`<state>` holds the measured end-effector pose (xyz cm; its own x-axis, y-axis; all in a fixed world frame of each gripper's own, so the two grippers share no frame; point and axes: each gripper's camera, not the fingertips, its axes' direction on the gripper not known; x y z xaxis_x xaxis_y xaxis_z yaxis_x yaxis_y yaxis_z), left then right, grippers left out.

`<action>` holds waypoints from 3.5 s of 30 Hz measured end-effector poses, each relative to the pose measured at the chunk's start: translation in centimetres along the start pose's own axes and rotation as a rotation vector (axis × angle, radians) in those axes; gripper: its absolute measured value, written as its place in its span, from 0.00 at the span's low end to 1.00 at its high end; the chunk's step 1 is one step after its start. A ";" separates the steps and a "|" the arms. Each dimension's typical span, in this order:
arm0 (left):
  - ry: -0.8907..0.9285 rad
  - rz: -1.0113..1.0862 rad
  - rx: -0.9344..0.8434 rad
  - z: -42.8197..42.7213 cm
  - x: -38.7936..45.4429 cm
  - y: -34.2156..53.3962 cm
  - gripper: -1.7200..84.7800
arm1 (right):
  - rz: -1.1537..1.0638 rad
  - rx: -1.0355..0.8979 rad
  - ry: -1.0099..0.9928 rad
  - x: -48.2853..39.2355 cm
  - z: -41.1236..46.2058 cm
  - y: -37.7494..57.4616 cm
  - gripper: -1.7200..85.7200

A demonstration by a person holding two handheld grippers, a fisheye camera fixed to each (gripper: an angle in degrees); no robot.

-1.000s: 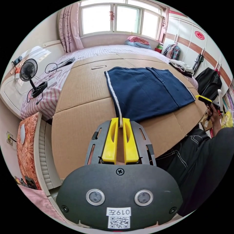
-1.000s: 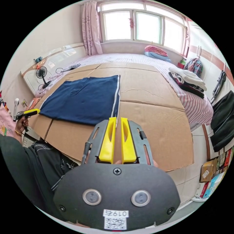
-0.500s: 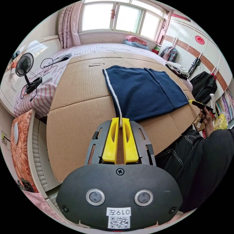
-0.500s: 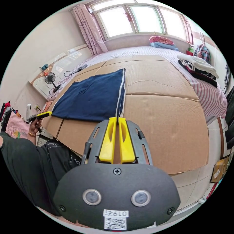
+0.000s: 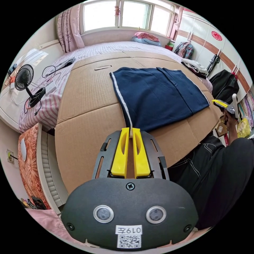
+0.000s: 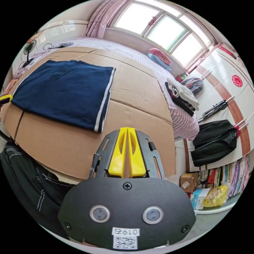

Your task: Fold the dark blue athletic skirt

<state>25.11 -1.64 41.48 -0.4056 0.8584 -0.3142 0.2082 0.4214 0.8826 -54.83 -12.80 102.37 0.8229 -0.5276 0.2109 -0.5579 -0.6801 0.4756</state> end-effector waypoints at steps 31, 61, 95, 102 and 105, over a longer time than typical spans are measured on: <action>0.053 -0.006 -0.057 -4.6 -5.4 -3.5 0.03 | 0.024 -0.023 -0.403 -4.2 8.5 6.5 0.02; 0.530 -0.383 0.271 -11.4 -26.2 -9.5 0.04 | 0.269 0.166 -0.783 -0.9 16.3 12.9 0.07; 0.354 -0.293 0.104 -0.1 -21.7 -27.0 0.03 | 0.259 0.054 -0.742 -5.6 26.7 13.5 0.02; 0.342 -0.290 0.082 3.2 -19.6 -30.0 0.03 | 0.231 0.028 -0.790 -7.1 28.8 11.2 0.04; 0.343 -0.294 0.073 5.0 -18.7 -31.3 0.03 | 0.216 0.041 -0.769 -7.8 29.2 11.2 0.02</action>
<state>30.60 -29.44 17.99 -0.7254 0.5577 -0.4034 0.0969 0.6630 0.7424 -70.65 -31.13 81.06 0.4001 -0.8427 -0.3602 -0.7122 -0.5333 0.4565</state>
